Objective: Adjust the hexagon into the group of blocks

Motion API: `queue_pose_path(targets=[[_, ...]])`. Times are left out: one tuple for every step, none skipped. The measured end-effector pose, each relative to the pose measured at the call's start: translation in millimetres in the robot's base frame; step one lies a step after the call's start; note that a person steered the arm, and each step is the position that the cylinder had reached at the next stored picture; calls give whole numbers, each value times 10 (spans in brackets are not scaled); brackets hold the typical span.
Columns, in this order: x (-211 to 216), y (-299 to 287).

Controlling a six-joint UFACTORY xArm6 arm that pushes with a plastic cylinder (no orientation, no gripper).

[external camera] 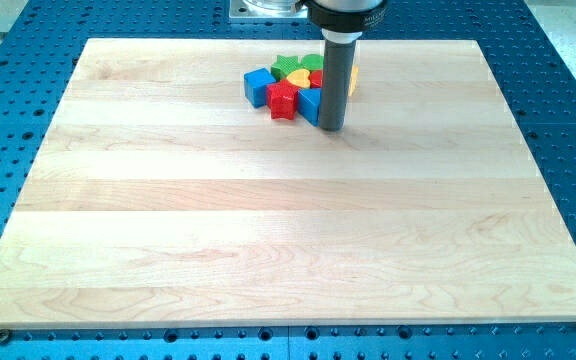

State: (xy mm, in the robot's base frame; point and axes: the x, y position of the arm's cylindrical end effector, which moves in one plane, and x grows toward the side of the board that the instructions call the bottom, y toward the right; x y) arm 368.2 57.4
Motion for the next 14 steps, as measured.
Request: queue_pose_path(targets=[[-83,-24],[-131,538],[-768,1010],[-1110,724],[-860,412],[-600,413],[-540,626],[-122,829],[-232,609],[-261,492],[-313,502],[-299,322],[-75,152],[-204,123]])
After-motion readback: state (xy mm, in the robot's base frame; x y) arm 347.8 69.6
